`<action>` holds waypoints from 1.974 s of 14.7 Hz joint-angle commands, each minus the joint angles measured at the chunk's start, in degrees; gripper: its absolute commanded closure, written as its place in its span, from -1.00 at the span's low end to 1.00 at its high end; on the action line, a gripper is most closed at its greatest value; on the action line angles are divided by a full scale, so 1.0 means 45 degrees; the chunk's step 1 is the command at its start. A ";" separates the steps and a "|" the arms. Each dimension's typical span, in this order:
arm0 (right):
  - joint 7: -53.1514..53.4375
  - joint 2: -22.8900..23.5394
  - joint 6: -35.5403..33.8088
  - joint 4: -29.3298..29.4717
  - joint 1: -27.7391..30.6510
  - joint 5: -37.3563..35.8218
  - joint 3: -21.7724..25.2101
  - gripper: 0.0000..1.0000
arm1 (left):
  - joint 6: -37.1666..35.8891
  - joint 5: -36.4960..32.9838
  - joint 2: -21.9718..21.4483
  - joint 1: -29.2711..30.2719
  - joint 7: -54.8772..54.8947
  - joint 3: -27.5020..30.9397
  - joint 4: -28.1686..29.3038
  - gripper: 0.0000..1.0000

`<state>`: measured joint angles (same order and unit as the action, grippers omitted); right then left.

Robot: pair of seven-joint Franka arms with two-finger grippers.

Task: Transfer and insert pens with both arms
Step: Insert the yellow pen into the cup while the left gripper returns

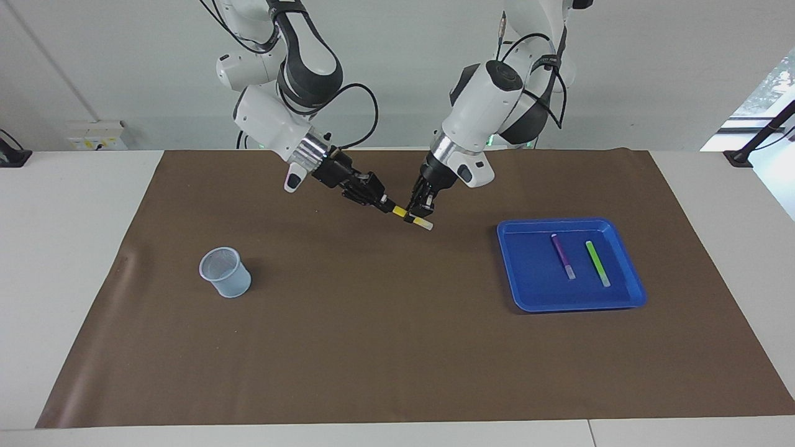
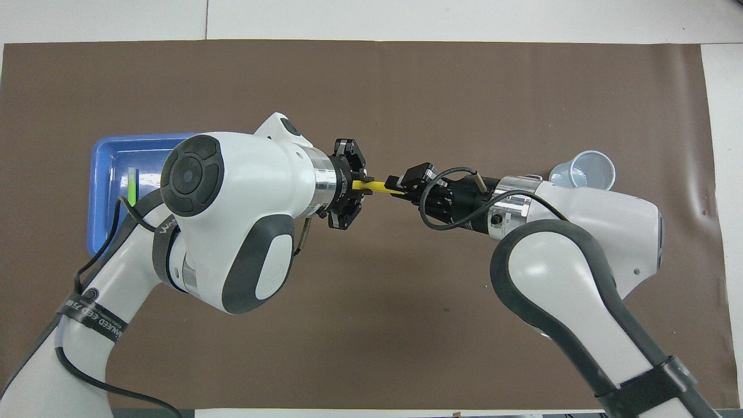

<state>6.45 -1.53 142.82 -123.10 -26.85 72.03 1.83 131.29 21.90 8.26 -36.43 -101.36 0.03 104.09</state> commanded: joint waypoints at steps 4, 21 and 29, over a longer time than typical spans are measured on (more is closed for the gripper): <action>-0.0340 -0.0070 -0.0468 0.0227 0.0128 -0.0164 -0.0036 1.00 | 0.0237 -0.0081 -0.0019 0.0009 0.0375 0.0090 0.0248 -1.00; -0.8250 0.1102 -0.8303 0.5172 0.5108 -1.7022 -0.0017 1.00 | 0.0061 -0.1153 -0.0234 0.4947 1.9404 0.0110 0.2765 -1.00; -0.8659 0.1101 -0.5004 0.2671 0.5499 -1.7120 0.0003 1.00 | 0.0938 -0.4027 0.0333 0.7471 2.4495 0.0110 0.4092 -1.00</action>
<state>-30.43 4.23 116.99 -108.08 -3.40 -3.90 2.31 132.30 5.33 10.20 -3.49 6.24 1.17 119.11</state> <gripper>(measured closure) 0.806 0.000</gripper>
